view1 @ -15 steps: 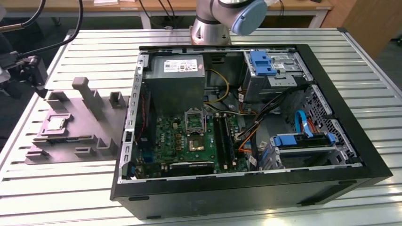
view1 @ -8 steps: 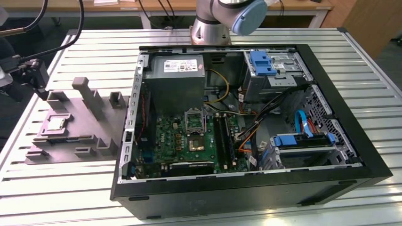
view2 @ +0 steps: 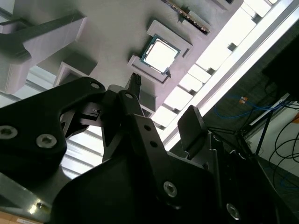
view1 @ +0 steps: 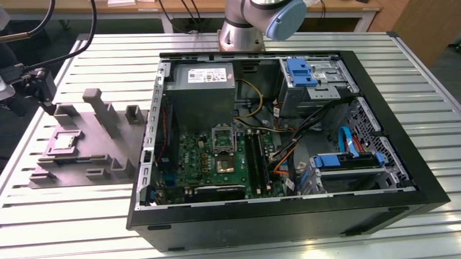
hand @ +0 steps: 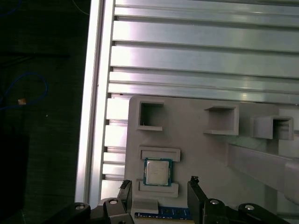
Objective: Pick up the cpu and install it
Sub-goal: 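Pick up the cpu and move it towards the insertion slot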
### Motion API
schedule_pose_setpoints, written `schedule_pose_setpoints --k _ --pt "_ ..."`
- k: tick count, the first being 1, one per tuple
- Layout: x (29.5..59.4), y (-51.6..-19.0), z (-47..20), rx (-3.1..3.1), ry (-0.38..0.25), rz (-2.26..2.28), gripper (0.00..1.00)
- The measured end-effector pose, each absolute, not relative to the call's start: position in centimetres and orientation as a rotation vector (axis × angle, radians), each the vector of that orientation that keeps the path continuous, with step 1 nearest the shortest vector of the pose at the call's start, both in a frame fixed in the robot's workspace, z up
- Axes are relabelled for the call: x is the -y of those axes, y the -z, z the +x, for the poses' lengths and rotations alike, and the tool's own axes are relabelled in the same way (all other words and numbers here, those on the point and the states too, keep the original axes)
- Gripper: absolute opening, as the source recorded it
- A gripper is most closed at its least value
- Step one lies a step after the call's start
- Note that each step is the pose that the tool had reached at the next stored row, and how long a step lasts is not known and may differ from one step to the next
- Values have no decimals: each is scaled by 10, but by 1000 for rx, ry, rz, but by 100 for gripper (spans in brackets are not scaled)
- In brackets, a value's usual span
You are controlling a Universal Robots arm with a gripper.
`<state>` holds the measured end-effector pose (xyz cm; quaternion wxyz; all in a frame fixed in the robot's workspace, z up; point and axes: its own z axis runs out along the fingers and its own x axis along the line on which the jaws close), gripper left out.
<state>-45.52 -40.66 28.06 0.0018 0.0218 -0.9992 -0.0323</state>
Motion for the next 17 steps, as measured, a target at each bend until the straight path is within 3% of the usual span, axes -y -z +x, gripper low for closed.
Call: schedule_pose_setpoints --k 17 --pt "407 -275 -455 3135 101 68 59"
